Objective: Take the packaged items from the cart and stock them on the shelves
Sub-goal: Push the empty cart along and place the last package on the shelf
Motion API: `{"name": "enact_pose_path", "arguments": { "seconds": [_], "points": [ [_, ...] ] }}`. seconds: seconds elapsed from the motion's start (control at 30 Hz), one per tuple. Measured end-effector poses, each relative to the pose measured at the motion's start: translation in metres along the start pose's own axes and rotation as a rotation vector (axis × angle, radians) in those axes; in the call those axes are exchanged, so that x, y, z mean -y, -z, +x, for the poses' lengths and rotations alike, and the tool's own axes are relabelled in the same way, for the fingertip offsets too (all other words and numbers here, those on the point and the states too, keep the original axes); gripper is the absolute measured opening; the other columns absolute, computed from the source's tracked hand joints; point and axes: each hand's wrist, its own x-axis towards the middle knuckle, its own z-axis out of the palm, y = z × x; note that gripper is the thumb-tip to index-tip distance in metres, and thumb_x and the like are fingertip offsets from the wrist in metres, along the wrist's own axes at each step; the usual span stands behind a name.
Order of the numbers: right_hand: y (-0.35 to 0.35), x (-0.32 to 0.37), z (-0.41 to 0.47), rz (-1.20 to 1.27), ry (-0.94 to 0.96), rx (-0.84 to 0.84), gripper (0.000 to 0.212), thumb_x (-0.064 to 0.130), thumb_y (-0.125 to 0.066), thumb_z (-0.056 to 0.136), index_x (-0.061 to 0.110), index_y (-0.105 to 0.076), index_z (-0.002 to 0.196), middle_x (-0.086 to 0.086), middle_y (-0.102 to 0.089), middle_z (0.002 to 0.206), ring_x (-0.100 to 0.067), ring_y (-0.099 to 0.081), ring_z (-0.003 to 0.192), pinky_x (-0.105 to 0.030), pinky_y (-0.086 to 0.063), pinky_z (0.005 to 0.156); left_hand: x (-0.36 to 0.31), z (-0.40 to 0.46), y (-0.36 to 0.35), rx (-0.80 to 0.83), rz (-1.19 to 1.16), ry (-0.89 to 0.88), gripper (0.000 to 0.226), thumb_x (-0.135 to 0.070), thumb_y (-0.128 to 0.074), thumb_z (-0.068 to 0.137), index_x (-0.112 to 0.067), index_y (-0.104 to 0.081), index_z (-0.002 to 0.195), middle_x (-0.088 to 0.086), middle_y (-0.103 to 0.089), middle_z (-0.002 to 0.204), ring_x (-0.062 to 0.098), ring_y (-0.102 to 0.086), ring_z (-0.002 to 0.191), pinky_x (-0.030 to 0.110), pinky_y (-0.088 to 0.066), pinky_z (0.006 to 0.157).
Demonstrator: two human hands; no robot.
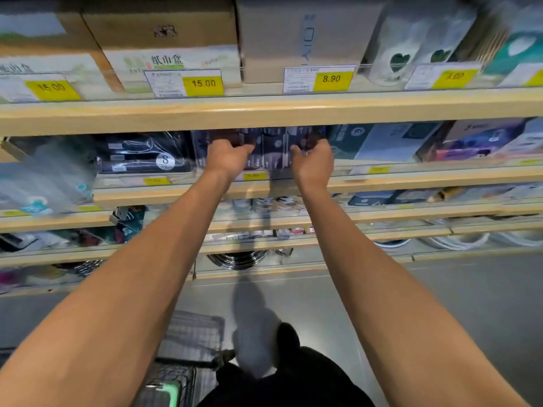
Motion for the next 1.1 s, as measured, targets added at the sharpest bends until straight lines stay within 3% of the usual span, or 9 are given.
{"name": "enact_pose_path", "arguments": {
  "seconds": [0.1,0.17,0.33,0.43,0.57,0.63,0.8,0.93,1.1],
  "points": [
    [-0.003,0.002,0.005,-0.064,-0.005,0.041,0.028,0.025,-0.072,0.091,0.002,-0.06,0.102,-0.012,-0.064,0.099,-0.022,-0.058,0.085,-0.03,-0.042,0.072,-0.001,0.005,-0.002,0.048,-0.005,0.054,0.026,-0.027,-0.068,0.094,-0.003,-0.063,0.102,0.003,-0.058,0.108,0.018,-0.053,0.105,0.026,-0.038,0.09],
    [-0.005,0.002,0.01,-0.059,-0.027,0.045,0.027,0.026,-0.074,0.089,0.003,-0.063,0.098,-0.014,-0.066,0.102,-0.026,-0.065,0.092,-0.032,-0.046,0.074,-0.001,0.006,-0.005,0.072,0.022,0.057,0.028,-0.031,-0.07,0.092,-0.005,-0.061,0.088,0.002,-0.058,0.103,0.016,-0.054,0.097,0.027,-0.039,0.095],
    [0.006,-0.005,0.006,0.098,-0.05,-0.119,0.022,0.018,-0.07,0.09,0.006,-0.06,0.105,-0.012,-0.064,0.11,-0.026,-0.062,0.101,-0.032,-0.048,0.086,0.003,0.0,-0.023,0.015,0.05,-0.071,0.024,-0.032,-0.069,0.092,-0.009,-0.064,0.085,0.008,-0.064,0.084,0.021,-0.058,0.077,0.034,-0.048,0.078],
    [0.022,-0.015,0.01,0.176,-0.103,-0.317,0.016,0.004,-0.064,0.088,0.01,-0.059,0.102,-0.007,-0.062,0.106,-0.024,-0.062,0.098,-0.027,-0.044,0.079,-0.01,-0.01,-0.052,0.246,-0.064,-0.123,0.008,-0.019,-0.064,0.096,-0.016,-0.071,0.093,0.002,-0.072,0.092,0.018,-0.064,0.087,0.036,-0.054,0.086],
    [0.044,-0.032,0.035,0.169,-0.173,-0.261,0.029,-0.002,-0.058,0.084,0.005,-0.056,0.111,-0.011,-0.059,0.114,-0.03,-0.061,0.104,-0.036,-0.048,0.085,-0.037,-0.023,-0.11,0.473,-0.093,-0.103,0.027,-0.012,-0.054,0.101,-0.005,-0.061,0.127,0.006,-0.066,0.111,0.021,-0.061,0.105,0.024,-0.051,0.087],
    [0.053,-0.038,0.049,0.095,-0.152,-0.19,0.029,0.001,-0.057,0.087,0.002,-0.053,0.116,-0.015,-0.054,0.123,-0.032,-0.058,0.111,-0.036,-0.046,0.087,-0.044,-0.027,-0.133,0.485,-0.001,-0.128,0.03,-0.021,-0.049,0.104,-0.006,-0.06,0.127,0.007,-0.064,0.11,0.018,-0.059,0.101,0.03,-0.045,0.091],
    [0.065,-0.049,0.067,-0.004,-0.097,-0.084,0.032,0.004,-0.055,0.092,-0.003,-0.053,0.123,-0.018,-0.048,0.132,-0.033,-0.055,0.115,-0.034,-0.043,0.089,-0.055,-0.03,-0.159,0.405,-0.033,-0.013,0.03,-0.027,-0.048,0.104,-0.002,-0.058,0.119,0.009,-0.057,0.101,0.018,-0.054,0.094,0.027,-0.043,0.075],
    [0.064,-0.06,0.062,0.048,0.005,-0.144,0.026,-0.001,-0.054,0.087,0.0,-0.061,0.112,-0.018,-0.057,0.117,-0.032,-0.058,0.107,-0.031,-0.043,0.087,-0.047,-0.031,-0.157,0.379,-0.154,-0.036,0.03,-0.013,-0.055,0.101,-0.001,-0.06,0.127,0.018,-0.066,0.123,0.026,-0.062,0.116,0.032,-0.048,0.105],
    [0.038,-0.036,0.023,0.168,0.058,-0.258,0.019,-0.002,-0.052,0.088,0.012,-0.062,0.094,-0.007,-0.064,0.102,-0.017,-0.058,0.092,-0.021,-0.041,0.078,-0.027,-0.048,-0.11,0.397,-0.294,-0.169,0.023,0.01,-0.046,0.097,0.01,-0.063,0.113,0.016,-0.064,0.103,0.021,-0.061,0.097,0.018,-0.051,0.085]
  ]
}}
